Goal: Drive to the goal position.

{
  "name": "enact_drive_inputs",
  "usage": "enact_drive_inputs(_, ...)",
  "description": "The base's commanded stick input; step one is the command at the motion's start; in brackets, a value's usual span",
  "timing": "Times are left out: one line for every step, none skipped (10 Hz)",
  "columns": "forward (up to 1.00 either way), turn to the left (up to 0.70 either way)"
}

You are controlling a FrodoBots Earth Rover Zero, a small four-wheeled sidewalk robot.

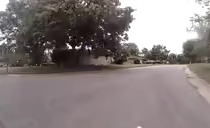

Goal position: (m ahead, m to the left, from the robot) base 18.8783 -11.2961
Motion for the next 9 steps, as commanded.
enact_drive_inputs(0.70, -0.35)
enact_drive_inputs(0.70, -0.35)
enact_drive_inputs(0.70, -0.35)
enact_drive_inputs(0.70, -0.35)
enact_drive_inputs(0.70, -0.32)
enact_drive_inputs(0.70, -0.16)
enact_drive_inputs(0.70, 0.00)
enact_drive_inputs(0.70, 0.00)
enact_drive_inputs(0.70, 0.00)
